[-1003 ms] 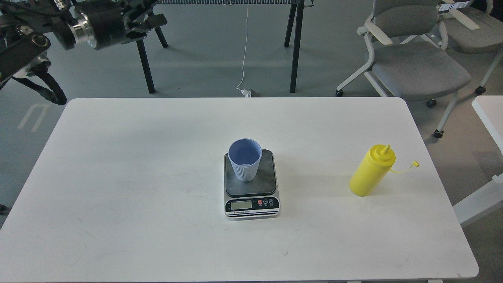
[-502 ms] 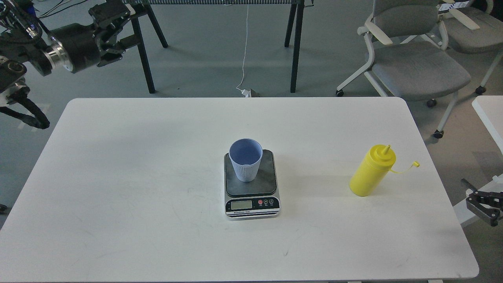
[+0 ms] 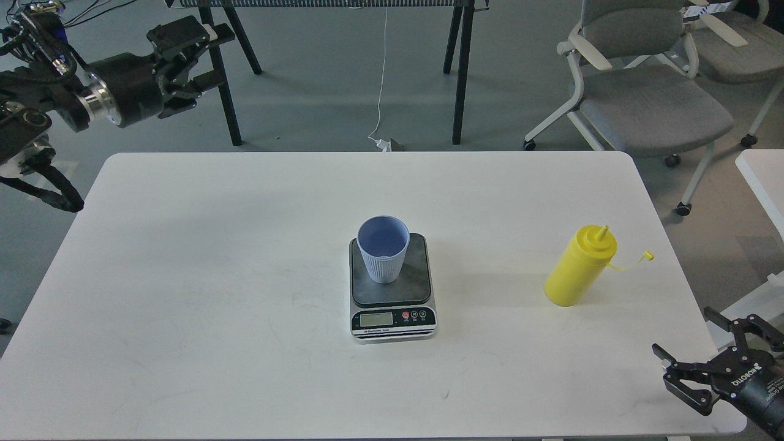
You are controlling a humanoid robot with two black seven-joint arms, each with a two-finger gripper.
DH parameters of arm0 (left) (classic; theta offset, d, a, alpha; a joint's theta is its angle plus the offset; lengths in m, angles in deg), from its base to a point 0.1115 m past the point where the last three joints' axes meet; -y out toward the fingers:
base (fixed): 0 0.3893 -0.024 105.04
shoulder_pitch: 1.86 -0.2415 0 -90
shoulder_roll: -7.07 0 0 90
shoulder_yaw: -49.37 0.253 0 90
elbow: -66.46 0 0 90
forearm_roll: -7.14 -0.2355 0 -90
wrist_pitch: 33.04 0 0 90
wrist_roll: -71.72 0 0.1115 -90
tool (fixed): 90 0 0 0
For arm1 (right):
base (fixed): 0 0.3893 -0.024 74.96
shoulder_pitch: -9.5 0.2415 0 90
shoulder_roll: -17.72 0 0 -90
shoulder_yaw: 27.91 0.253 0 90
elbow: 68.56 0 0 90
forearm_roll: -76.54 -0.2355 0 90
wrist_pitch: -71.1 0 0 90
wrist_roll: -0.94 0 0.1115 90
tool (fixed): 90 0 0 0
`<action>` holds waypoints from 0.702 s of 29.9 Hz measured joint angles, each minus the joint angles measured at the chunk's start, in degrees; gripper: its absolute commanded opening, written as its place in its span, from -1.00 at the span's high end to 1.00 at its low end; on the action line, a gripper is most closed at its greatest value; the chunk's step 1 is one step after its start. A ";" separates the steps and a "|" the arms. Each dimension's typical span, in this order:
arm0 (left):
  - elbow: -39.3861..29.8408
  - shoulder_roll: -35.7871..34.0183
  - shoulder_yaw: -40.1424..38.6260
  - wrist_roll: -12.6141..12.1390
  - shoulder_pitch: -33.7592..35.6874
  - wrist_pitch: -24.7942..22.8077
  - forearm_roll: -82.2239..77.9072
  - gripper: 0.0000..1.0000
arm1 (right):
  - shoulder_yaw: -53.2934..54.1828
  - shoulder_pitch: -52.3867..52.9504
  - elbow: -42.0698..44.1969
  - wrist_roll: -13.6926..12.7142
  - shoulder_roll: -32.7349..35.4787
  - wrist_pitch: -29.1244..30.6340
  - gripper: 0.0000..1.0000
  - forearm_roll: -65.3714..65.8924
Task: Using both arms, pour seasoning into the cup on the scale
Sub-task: 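Bring the right gripper low to the yellow bottle and grasp it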
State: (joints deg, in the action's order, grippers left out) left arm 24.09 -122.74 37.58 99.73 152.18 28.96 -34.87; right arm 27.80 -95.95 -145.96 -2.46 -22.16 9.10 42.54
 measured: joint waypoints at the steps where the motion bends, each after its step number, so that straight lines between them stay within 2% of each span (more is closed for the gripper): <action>1: 0.00 0.00 0.00 0.00 -0.24 0.00 0.00 -1.00 | -0.03 0.59 0.24 -0.01 -0.95 0.00 -0.99 0.91; 5: 0.01 -0.08 0.00 0.00 -1.20 0.00 -0.01 -1.00 | -0.07 2.24 0.49 -0.27 -3.00 0.00 -0.99 2.44; 12: 0.01 -0.09 0.00 0.00 -2.05 0.00 -0.20 -1.00 | -0.08 5.79 2.05 -2.25 -7.49 0.00 -0.99 4.12; 21: 0.03 0.22 0.34 0.00 -2.08 0.00 -0.52 -1.00 | -0.07 8.12 6.10 -2.49 -11.64 0.00 -0.99 6.26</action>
State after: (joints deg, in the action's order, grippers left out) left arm 24.12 -122.52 37.92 99.73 150.11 28.96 -35.40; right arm 27.73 -87.83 -139.86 -4.95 -33.80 9.10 48.80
